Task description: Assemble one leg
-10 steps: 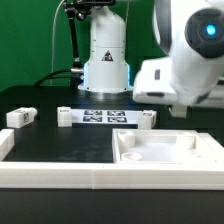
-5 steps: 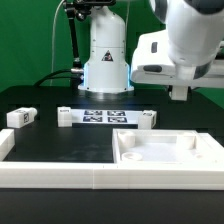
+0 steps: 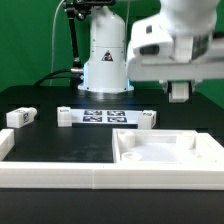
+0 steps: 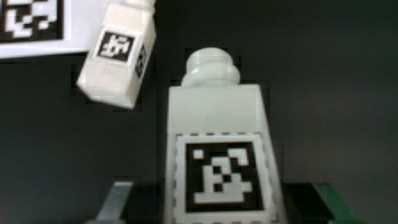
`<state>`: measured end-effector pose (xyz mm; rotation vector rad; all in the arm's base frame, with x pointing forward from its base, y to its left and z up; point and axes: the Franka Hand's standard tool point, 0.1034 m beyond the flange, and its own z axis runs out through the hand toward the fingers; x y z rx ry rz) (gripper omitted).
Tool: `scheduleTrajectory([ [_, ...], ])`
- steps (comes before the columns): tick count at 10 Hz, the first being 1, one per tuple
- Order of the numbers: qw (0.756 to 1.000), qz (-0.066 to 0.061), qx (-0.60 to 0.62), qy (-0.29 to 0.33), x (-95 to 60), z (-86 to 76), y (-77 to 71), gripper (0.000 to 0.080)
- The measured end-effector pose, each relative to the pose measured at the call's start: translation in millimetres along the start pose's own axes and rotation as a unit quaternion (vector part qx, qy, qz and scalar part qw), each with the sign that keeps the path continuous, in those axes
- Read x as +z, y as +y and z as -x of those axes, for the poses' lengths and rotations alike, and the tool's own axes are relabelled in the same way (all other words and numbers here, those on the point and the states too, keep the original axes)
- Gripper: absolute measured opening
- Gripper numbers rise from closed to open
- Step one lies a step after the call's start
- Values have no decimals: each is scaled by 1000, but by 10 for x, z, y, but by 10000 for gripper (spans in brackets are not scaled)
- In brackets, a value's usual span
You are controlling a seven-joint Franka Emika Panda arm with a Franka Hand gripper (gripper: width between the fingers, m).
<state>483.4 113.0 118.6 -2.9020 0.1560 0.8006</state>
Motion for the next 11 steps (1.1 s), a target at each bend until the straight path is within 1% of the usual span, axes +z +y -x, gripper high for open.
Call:
scheduleTrajectory([
  [1, 999, -3, -3, 33, -127, -41, -35, 291],
  [2, 998, -5, -3, 67, -117, -78, -39, 291],
  [4, 992, -8, -6, 125, -121, -101, -53, 291],
  [5, 986, -10, -8, 169, -136, -142, -65, 291],
  [6, 981, -10, -9, 191, -118, -137, -56, 291],
  [7, 972, -10, -25, 232, -179, -239, -28, 291],
  [9, 949, -9, -51, 311, -421, -447, -2, 291],
  [10, 938, -9, -58, 341, -504, -529, -8, 291],
  [11, 918, -7, -64, 392, -565, -598, -12, 291],
])
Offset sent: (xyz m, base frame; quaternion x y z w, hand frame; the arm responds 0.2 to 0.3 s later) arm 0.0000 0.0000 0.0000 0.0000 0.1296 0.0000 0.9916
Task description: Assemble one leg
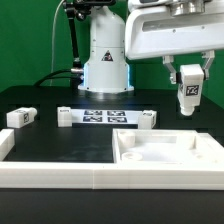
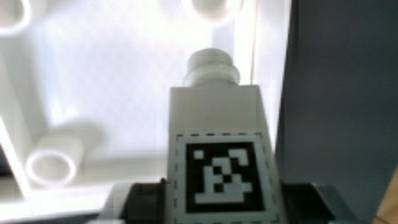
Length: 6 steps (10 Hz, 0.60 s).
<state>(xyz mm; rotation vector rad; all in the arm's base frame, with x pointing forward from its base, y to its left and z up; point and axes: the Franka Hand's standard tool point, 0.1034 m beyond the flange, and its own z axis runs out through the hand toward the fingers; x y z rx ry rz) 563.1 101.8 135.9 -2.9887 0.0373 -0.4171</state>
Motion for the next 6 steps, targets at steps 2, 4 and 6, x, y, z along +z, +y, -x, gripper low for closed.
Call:
scheduleTrajectory([
  [2, 998, 4, -2, 60, 3, 17, 14, 291],
  [4, 993, 7, -12, 120, 37, 10, 32, 291],
  [6, 991, 15, -68, 112, 110, -246, 96, 291],
])
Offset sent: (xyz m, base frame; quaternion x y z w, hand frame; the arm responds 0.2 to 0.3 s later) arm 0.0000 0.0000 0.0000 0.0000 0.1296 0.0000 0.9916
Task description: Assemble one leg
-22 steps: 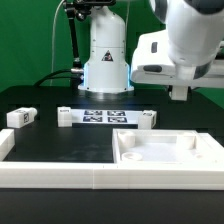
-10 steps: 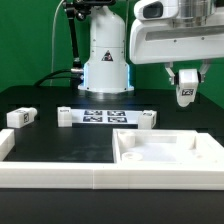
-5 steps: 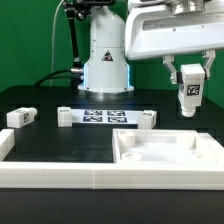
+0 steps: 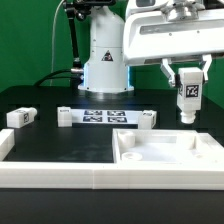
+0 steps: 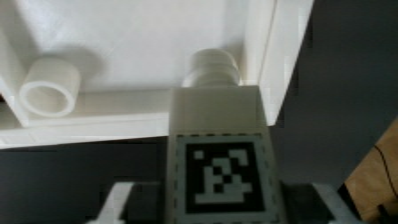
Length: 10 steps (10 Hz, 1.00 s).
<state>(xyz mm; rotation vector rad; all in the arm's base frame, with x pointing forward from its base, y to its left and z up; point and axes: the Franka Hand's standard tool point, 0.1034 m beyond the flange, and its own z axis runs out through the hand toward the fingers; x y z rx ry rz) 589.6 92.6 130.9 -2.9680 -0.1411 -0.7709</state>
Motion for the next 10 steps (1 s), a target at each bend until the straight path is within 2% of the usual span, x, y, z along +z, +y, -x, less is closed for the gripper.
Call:
scheduleTrajectory([
  [1, 1000, -2, -14, -2, 88, -87, -3, 291],
  [4, 1000, -8, -20, -7, 374, -193, -66, 291],
  [10, 1000, -8, -18, 0, 490, -24, -180, 291],
])
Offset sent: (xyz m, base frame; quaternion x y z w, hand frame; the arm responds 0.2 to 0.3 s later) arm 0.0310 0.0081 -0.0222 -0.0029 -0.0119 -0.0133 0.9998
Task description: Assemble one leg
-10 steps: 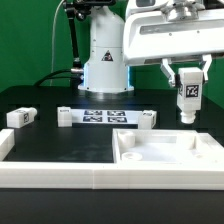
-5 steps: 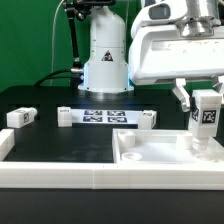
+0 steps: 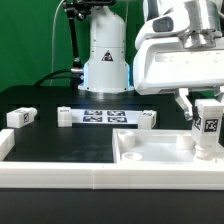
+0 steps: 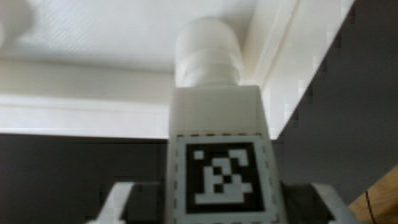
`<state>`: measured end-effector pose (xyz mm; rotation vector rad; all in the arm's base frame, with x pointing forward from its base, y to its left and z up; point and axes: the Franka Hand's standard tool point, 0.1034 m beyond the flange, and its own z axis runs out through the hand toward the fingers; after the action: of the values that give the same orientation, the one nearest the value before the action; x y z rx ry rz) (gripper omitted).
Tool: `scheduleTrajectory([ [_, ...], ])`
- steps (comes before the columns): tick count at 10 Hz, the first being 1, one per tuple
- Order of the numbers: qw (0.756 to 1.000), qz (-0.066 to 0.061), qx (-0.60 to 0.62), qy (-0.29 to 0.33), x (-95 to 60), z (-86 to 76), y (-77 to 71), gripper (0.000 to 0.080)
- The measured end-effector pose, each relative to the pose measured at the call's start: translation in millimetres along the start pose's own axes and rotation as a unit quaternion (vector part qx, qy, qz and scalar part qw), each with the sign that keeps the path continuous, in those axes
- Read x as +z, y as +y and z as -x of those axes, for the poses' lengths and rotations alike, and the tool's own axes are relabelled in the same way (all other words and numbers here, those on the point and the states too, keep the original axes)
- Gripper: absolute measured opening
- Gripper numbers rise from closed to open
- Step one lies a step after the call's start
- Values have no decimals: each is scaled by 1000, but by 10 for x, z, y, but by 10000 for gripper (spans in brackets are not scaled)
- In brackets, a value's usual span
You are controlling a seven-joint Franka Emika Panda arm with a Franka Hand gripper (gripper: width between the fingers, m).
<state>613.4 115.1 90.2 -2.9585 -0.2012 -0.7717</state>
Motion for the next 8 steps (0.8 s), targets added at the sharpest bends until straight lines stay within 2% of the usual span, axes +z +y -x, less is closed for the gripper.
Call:
scheduleTrajectory([
  [8, 1000, 6, -7, 13, 129, 103, 41, 291],
])
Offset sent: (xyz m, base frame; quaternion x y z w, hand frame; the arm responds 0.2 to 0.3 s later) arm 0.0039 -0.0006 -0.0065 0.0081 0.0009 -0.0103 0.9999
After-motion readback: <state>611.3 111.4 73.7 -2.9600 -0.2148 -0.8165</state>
